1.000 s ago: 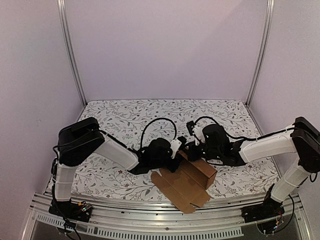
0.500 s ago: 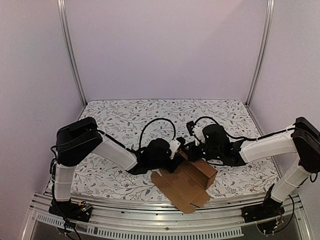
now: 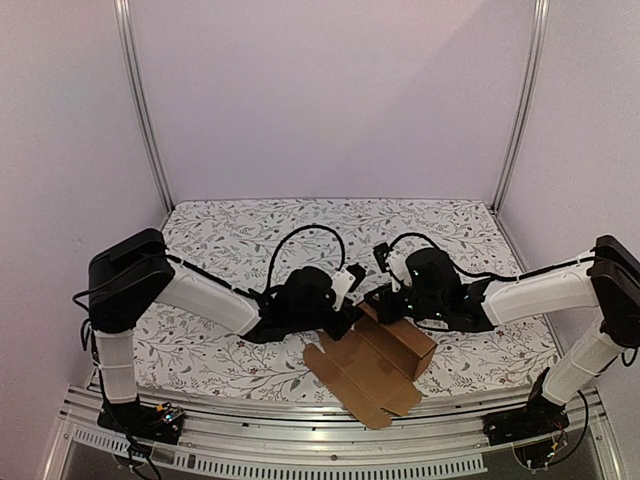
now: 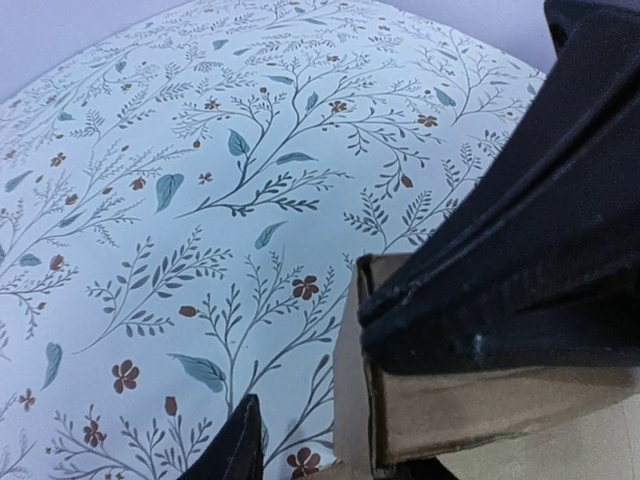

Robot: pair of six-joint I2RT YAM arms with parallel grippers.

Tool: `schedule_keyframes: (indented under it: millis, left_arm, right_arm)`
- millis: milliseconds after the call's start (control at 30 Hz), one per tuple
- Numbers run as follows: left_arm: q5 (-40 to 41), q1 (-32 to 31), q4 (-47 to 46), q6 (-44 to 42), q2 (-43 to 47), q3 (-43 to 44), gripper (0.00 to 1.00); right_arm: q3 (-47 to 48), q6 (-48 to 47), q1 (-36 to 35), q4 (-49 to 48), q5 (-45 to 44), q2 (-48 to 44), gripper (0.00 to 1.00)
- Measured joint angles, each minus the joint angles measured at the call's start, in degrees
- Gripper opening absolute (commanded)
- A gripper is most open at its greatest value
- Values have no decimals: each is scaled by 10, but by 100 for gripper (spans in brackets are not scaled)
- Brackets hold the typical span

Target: Fold the paper box

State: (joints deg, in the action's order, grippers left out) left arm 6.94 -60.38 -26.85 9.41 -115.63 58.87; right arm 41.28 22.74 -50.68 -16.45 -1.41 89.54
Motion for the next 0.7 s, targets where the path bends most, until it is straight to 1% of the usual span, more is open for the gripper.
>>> schedule_keyframes:
  millis: [33, 67, 133, 167, 400, 700]
  left_arm:
    - [0, 0, 5, 0, 9, -5, 38]
    - [0, 0, 10, 0, 17, -8, 44]
    - [0, 0, 19, 2, 37, -18, 96]
    - [-1, 0, 24, 2, 47, -24, 99]
    - [-9, -3, 62, 16, 94, -40, 100]
    - [17, -15, 130, 47, 164, -82, 100]
  right_arm:
    - [0, -1, 0, 2, 0, -1, 0]
    - [0, -2, 0, 3, 0, -2, 0]
    - [0, -5, 0, 6, -1, -2, 0]
    - [0, -6, 0, 7, -1, -3, 0]
    - [14, -12, 0, 30, -1, -3, 0]
    - [34, -24, 1, 62, 0, -1, 0]
